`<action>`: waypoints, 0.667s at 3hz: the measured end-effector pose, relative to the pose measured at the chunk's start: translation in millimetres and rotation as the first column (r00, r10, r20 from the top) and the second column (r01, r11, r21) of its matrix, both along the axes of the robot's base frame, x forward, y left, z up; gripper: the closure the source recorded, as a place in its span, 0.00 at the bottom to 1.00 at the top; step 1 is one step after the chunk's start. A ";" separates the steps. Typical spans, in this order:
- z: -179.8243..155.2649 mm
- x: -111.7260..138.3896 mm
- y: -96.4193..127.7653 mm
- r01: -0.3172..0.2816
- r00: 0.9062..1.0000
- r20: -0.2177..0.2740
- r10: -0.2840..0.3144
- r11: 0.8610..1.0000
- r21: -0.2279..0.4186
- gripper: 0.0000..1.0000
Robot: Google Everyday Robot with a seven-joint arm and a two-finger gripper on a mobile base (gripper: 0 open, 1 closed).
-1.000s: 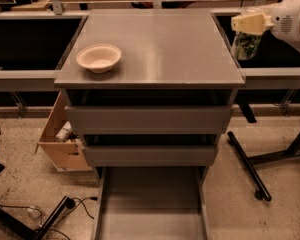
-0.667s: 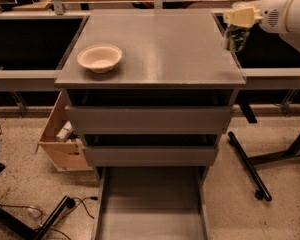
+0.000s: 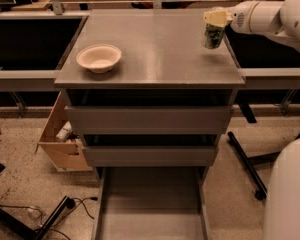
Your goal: Pick green can from bottom drawer and place on counter
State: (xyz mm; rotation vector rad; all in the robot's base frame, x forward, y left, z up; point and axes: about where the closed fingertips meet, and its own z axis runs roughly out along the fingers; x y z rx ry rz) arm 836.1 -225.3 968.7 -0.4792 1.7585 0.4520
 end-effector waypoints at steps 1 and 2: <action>-20.3 32.3 15.3 0.006 1.000 -0.013 -0.006 1.000 0.029 1.00; -43.0 57.2 41.2 -0.012 0.999 -0.047 0.014 0.999 0.032 1.00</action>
Offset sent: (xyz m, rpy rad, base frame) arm 0.1015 0.0595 -0.0579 0.0339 0.0850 0.0303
